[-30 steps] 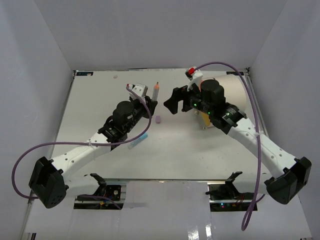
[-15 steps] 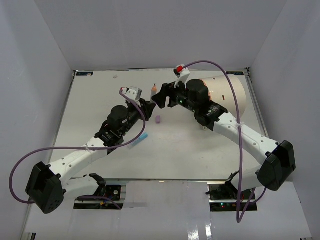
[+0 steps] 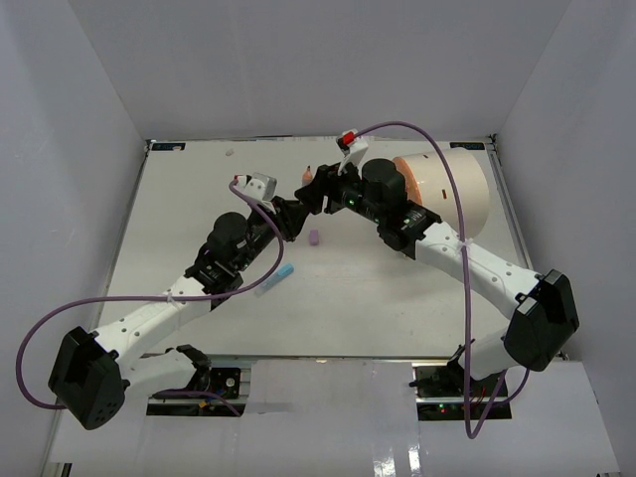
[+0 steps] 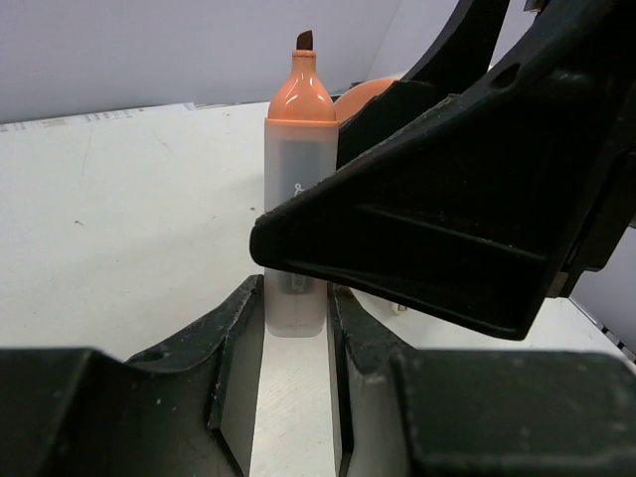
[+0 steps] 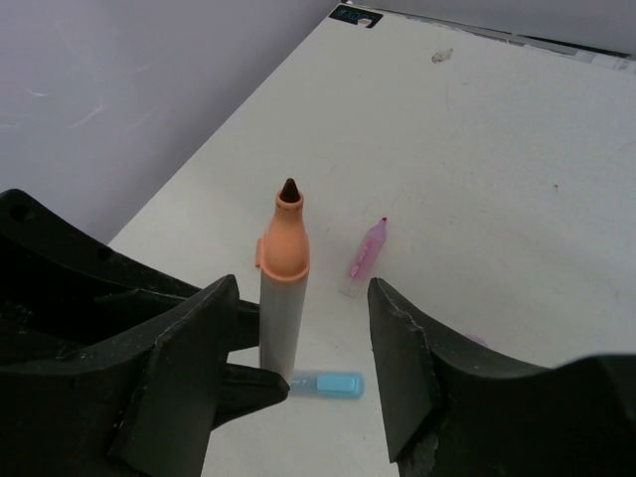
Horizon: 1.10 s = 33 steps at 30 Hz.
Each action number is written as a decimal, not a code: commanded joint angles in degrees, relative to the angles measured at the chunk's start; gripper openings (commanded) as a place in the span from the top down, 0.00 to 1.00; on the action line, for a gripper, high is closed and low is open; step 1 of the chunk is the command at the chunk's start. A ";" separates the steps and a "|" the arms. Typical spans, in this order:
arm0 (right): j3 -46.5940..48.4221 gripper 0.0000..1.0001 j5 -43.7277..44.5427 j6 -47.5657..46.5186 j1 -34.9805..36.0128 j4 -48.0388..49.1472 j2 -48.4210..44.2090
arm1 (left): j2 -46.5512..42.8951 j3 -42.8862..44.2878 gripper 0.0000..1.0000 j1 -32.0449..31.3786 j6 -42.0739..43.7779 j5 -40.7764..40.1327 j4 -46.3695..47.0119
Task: Sort the stationery into containers
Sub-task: Pick up the pen from the center of the board.
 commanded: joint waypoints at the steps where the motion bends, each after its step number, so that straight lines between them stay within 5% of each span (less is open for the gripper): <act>1: -0.43 0.40 -0.38 0.54 0.75 4.88 0.47 | -1.79 -0.89 0.88 0.20 -1.29 1.13 1.88; 16: -6.84 0.54 -0.73 2.12 2.51 7.35 -0.49 | -3.28 -2.73 0.87 1.70 -5.24 1.03 4.08; 25: -6.76 0.77 -2.22 0.36 2.51 9.72 -0.58 | -3.11 -3.26 0.83 1.78 -5.42 5.17 5.57; 28: -6.85 0.84 -1.88 -1.04 2.51 9.63 -1.19 | -3.37 -3.18 0.73 1.78 -4.89 5.17 5.31; 33: -6.94 0.92 0.76 -6.30 1.99 5.69 -4.18 | -4.07 -2.04 0.26 1.78 -4.28 2.10 1.10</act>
